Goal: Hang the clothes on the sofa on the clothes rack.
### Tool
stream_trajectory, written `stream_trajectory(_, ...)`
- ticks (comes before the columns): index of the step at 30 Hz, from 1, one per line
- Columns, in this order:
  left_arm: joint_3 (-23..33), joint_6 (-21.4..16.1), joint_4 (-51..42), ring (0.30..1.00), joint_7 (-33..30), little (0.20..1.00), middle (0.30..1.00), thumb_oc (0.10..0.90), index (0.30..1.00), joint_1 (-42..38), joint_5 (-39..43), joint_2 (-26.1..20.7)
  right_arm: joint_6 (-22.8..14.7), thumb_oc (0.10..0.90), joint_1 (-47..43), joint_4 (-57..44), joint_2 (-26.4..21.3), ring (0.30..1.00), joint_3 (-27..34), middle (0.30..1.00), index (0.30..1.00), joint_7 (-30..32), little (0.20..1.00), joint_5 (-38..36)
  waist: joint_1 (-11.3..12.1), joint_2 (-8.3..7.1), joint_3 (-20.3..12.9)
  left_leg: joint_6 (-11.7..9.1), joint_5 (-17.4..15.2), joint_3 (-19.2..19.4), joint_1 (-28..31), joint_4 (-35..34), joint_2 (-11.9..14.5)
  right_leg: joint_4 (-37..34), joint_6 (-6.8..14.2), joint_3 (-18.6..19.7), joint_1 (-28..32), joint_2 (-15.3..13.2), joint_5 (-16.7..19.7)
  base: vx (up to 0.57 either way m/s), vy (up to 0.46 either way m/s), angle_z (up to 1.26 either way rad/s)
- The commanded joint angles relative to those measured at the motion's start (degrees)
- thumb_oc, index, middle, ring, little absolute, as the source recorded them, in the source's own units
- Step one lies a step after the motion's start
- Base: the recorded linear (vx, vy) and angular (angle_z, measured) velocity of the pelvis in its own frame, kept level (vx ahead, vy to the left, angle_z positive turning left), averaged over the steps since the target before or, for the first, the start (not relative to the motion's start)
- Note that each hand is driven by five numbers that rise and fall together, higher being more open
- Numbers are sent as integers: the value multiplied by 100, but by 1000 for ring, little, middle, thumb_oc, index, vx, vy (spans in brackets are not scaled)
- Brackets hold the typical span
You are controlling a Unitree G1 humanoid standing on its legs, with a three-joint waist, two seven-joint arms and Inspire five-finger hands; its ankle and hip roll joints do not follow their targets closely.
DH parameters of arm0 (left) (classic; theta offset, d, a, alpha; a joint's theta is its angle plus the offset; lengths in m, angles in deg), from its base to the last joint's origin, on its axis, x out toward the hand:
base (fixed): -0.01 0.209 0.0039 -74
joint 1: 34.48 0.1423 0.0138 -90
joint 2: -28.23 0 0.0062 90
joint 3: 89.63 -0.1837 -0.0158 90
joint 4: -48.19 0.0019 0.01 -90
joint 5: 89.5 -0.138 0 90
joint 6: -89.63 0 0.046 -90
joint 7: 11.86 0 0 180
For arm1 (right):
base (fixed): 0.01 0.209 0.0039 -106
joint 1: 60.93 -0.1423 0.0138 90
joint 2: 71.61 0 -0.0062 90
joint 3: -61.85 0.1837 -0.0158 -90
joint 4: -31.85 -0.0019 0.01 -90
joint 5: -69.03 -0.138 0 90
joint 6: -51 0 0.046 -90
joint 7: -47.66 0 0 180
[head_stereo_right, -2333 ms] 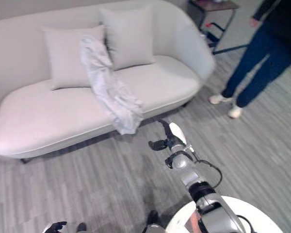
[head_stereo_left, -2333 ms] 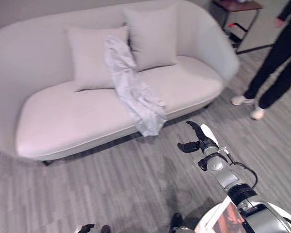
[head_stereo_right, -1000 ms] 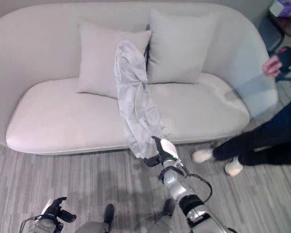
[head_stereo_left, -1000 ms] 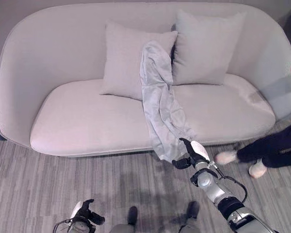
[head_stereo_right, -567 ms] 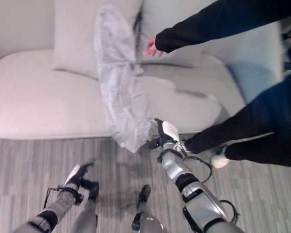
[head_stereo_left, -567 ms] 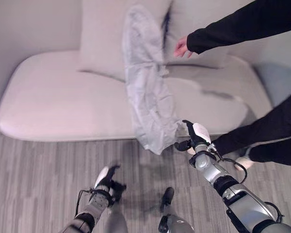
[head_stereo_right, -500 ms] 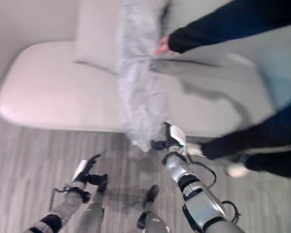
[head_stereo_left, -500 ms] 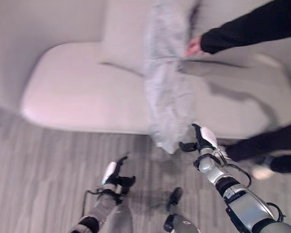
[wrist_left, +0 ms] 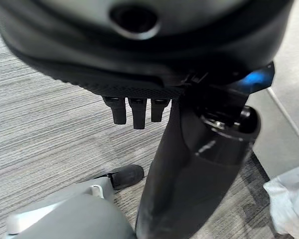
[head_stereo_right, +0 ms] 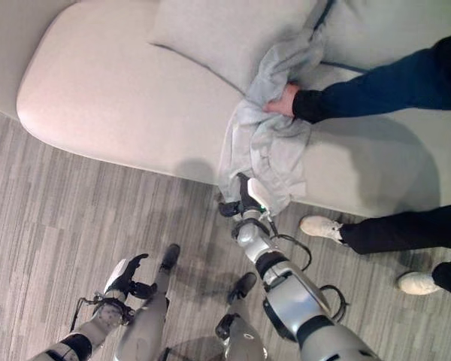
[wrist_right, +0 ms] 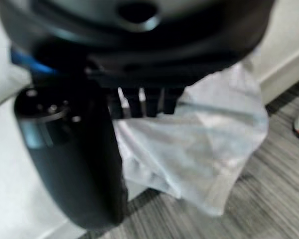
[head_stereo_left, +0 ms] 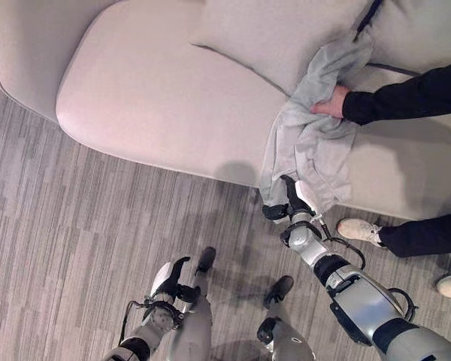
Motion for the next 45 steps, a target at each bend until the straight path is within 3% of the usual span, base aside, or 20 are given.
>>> stream_trajectory(1,-207,67,285,900,-170,900,900,800,900,552,-259,104,-262,800,503,-1250,-285,900,-6,900,900,395,900,780,-58,-276,-409,122,-489,232,450,-192,239,49,607,365,371,-484,-301,34,3,-7)
stream_trajectory(2,-213,67,285,900,-172,900,900,800,900,561,-261,110,-244,800,529,-1283,-298,900,-2,900,900,386,900,785,-50,-269,-409,120,-493,235,461,-192,242,49,606,368,381,-481,-303,20,-3,-9)
stream_trajectory(4,-54,86,335,900,-142,900,900,800,900,654,-392,169,-337,800,1192,-2651,-707,900,183,900,900,187,900,1237,-243,-299,-512,93,-538,348,730,-192,338,49,590,430,559,-447,-379,14,-3,-20)
stream_trajectory(5,-65,85,335,900,-144,900,900,800,900,662,-394,176,-318,800,1224,-2692,-725,900,195,900,900,170,900,1240,-232,-289,-507,91,-542,350,748,-192,342,49,589,431,575,-444,-382,24,2,-19)
stream_trajectory(10,201,110,586,900,-46,900,900,800,900,794,-545,319,-700,800,2451,-4661,-1180,900,485,900,900,-352,900,1654,-549,-222,-817,56,-569,463,1199,-192,460,49,530,399,1048,-391,-547,27,-4,-20)
stream_trajectory(15,321,85,656,900,59,900,900,800,900,956,-488,417,-809,800,2867,-5179,-1193,900,484,900,900,-654,900,1650,-659,-83,-1050,46,-609,528,1518,-192,494,49,515,379,1336,-362,-625,39,12,-4)
stream_trajectory(22,402,97,712,900,150,900,900,800,900,1033,-459,470,-813,800,2714,-5062,-1128,900,205,900,900,-825,900,1718,-623,16,-1209,38,-639,602,1724,-192,530,49,472,387,1537,-318,-692,6,4,-4)
stream_trajectory(30,557,88,844,900,224,900,900,800,900,1152,-343,492,-874,800,2558,-4871,-1145,900,13,900,900,-969,900,1689,-492,-55,-1214,-3,-552,474,1652,-192,594,49,411,259,1618,-190,-744,-8,-5,5)
stream_trajectory(37,494,169,874,900,230,900,900,800,900,1113,-189,449,-733,800,1971,-3710,-839,900,-60,900,900,-771,900,1142,-135,-137,-1031,-117,-325,164,1203,-192,680,49,335,-203,1701,-32,-917,-10,-33,30)
stream_trajectory(39,496,215,882,900,231,900,900,800,900,1161,-45,500,-605,800,1625,-3188,-696,900,-12,900,900,-574,900,935,-51,-115,-923,-61,-289,469,1080,-70,660,49,357,-405,1789,-131,-890,29,137,97)
stream_trajectory(41,575,244,790,900,256,900,900,800,900,1264,140,412,-434,800,1311,-2596,-486,900,1,900,900,-476,900,805,163,-162,-777,136,-651,461,939,453,246,49,429,-446,1866,-446,-709,35,344,76)
stream_trajectory(43,582,276,874,900,267,900,900,800,900,1226,65,279,-370,800,1197,-2324,-276,900,16,900,900,-526,900,663,230,-285,-723,318,-889,377,825,744,-176,107,471,-366,1814,-756,-554,67,368,57)
stream_trajectory(45,321,263,827,900,227,900,900,800,900,1019,-219,36,-201,800,860,-1595,146,900,-179,900,900,-504,900,739,346,-375,-495,531,-1343,444,659,1184,-688,672,629,-226,1482,-1270,-483,4,465,30)
